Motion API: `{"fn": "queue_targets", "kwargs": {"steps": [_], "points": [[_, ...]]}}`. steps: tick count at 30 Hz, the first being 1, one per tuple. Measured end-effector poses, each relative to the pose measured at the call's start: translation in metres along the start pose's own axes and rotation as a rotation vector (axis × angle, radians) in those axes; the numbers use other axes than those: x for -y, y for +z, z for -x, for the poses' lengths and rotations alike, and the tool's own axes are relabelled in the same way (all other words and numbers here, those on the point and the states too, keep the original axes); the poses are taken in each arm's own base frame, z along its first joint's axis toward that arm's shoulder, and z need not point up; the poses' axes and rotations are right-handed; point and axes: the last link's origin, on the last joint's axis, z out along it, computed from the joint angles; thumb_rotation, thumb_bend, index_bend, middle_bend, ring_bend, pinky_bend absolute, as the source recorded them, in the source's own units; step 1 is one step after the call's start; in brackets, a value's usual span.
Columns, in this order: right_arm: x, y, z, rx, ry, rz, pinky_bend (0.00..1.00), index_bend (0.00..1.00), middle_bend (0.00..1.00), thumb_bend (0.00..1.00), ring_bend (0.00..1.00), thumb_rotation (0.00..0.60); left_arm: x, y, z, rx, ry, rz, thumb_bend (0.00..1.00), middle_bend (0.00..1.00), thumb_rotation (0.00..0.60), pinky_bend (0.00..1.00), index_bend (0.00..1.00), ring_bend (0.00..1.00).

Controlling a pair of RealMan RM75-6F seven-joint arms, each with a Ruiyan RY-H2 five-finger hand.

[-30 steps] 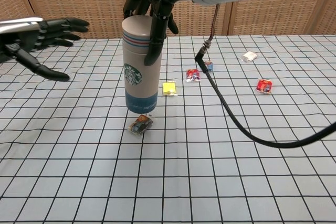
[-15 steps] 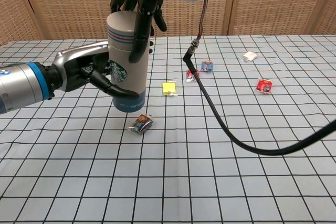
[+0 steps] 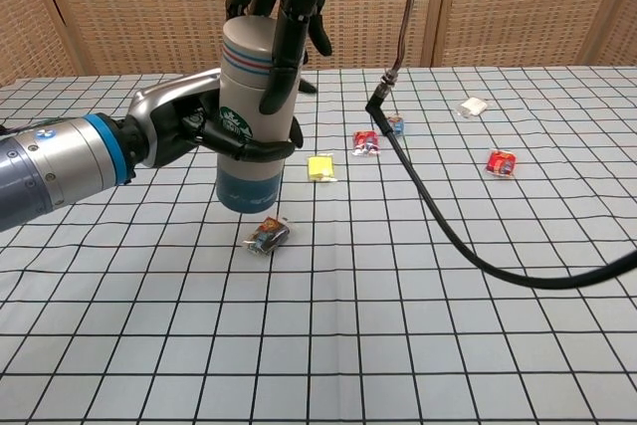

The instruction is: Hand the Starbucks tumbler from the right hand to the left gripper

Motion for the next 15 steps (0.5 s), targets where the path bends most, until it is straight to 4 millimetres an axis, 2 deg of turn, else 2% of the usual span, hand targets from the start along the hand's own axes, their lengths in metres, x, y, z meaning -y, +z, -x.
{"fn": "queue_targets", "kwargs": {"steps": [7, 8, 9, 10, 11, 12, 14, 15], "points": [[-0.0024, -0.0012, -0.0005, 0.0, 0.005, 0.001, 0.66, 0.6, 0.57, 0.43, 0.61, 0.6, -0.0021, 0.0024, 0.0011, -0.024, -0.011, -0.006, 0.38, 0.58, 0.6, 0.41, 0.79, 0.52], [-0.0027, -0.0015, -0.0007, 0.0, 0.006, 0.001, 0.65, 0.56, 0.55, 0.41, 0.6, 0.6, -0.0021, 0.0026, 0.0013, -0.025, -0.012, -0.008, 0.38, 0.58, 0.6, 0.41, 0.79, 0.52], [-0.0029, -0.0016, -0.0009, 0.0, 0.007, 0.001, 0.61, 0.45, 0.48, 0.34, 0.54, 0.6, -0.002, 0.0029, 0.0013, -0.027, -0.011, -0.011, 0.38, 0.58, 0.6, 0.41, 0.79, 0.52], [-0.003, -0.0018, -0.001, 0.0, 0.007, 0.001, 0.56, 0.34, 0.4, 0.26, 0.47, 0.6, -0.0019, 0.0032, 0.0014, -0.027, -0.01, -0.013, 0.38, 0.58, 0.6, 0.41, 0.8, 0.52], [-0.003, -0.0022, -0.0009, 0.002, 0.008, 0.0, 0.43, 0.17, 0.24, 0.14, 0.32, 0.6, -0.0018, 0.0034, 0.0014, -0.029, -0.011, -0.014, 0.38, 0.58, 0.6, 0.41, 0.8, 0.52], [-0.0026, -0.0029, -0.0002, 0.008, 0.012, -0.002, 0.27, 0.05, 0.1, 0.04, 0.16, 0.6, -0.0019, 0.0039, 0.0014, -0.031, -0.011, -0.014, 0.38, 0.58, 0.6, 0.41, 0.8, 0.52], [-0.0017, -0.0056, 0.001, 0.037, 0.045, -0.009, 0.07, 0.0, 0.0, 0.0, 0.01, 0.6, -0.0017, 0.0045, 0.0017, -0.034, -0.008, -0.015, 0.38, 0.58, 0.6, 0.41, 0.8, 0.52], [-0.0019, -0.0067, 0.0012, 0.05, 0.06, -0.01, 0.01, 0.0, 0.0, 0.0, 0.0, 0.6, -0.0013, 0.0047, 0.0018, -0.035, -0.005, -0.016, 0.38, 0.58, 0.6, 0.41, 0.8, 0.52]]}}
